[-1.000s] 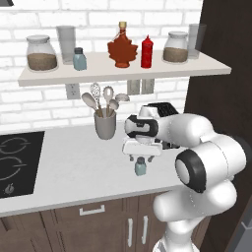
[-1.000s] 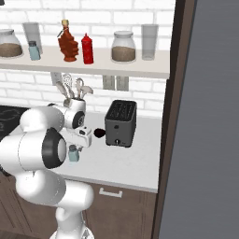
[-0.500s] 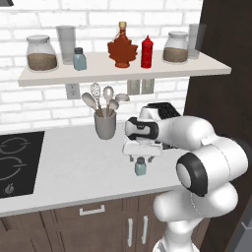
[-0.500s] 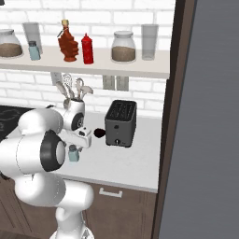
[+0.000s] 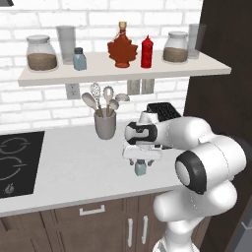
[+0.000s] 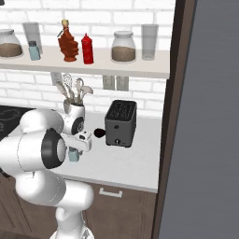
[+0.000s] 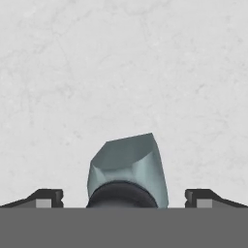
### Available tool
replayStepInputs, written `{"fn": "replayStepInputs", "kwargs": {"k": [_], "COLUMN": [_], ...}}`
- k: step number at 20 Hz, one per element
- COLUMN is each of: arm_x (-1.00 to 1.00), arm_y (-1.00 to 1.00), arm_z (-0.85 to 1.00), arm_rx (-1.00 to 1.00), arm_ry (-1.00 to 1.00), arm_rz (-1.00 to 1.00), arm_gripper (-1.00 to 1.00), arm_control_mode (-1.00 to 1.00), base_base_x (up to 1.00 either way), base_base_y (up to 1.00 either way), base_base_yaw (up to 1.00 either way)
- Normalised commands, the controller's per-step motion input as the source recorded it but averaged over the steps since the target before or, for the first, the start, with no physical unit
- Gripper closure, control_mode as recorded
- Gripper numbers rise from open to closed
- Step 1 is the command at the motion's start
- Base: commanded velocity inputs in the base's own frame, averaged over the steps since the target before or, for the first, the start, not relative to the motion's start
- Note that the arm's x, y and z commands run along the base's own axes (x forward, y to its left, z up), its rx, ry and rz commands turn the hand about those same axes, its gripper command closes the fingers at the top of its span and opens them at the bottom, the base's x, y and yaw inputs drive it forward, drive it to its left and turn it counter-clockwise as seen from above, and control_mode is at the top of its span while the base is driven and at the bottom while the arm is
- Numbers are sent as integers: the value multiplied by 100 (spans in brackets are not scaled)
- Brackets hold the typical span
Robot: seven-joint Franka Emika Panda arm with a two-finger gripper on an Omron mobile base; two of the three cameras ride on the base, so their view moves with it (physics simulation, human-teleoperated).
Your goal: Put the shaker and condiment bottle from the counter next to their counterparts in the cabinet.
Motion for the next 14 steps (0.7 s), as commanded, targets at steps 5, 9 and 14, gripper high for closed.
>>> {"fn": "replayStepInputs", "kwargs": {"k": [5,9,14], "arm_x": [0,2,2], "arm_y": [0,4,0], "arm_z": [-11,-14,0], "arm_rx": [0,-2,0], "arm_ry": [0,0,0], "arm_rz": [0,0,0], "arm_gripper": [-100,100,100], "arm_control_mode": [-100,-100,-100], "base_base_x": [0,0,0], "base_base_y": [0,0,0], "base_base_yaw": [0,0,0]}}
